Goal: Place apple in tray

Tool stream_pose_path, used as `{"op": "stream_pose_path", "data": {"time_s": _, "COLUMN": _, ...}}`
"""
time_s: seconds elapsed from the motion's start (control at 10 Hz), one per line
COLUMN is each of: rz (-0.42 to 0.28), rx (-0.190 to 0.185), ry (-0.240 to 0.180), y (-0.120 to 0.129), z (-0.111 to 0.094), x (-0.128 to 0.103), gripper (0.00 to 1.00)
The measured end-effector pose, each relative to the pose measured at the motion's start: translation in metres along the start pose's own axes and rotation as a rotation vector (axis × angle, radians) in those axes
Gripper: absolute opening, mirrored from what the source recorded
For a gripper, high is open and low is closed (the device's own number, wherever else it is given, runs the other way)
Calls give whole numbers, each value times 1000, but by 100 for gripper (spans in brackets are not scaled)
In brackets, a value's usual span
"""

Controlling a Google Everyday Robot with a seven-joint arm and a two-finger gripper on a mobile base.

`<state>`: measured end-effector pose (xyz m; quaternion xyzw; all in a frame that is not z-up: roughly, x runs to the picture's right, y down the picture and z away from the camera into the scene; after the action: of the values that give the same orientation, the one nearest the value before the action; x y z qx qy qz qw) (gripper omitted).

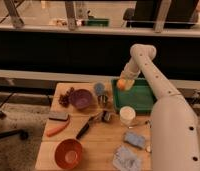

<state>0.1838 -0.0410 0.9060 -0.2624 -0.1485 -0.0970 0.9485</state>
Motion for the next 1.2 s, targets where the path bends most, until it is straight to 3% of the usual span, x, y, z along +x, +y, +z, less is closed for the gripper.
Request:
{"op": "stream_pose_path", "data": {"time_s": 0.2, "rz": -16, "rx": -21, "ry": -37, "y": 15, "z": 0, "x": -4, "gripper": 0}}
{"op": "stream_pose_path", "data": {"time_s": 0.8, "rz": -37, "rx": -28, "ry": -61, "y": 21, "z": 5, "x": -7, "gripper": 4}}
{"op": "stream_pose_path", "data": {"time_s": 1.2, "rz": -43, "rx": -27, "ry": -61, "y": 22, "z": 5, "x": -6, "gripper": 44}}
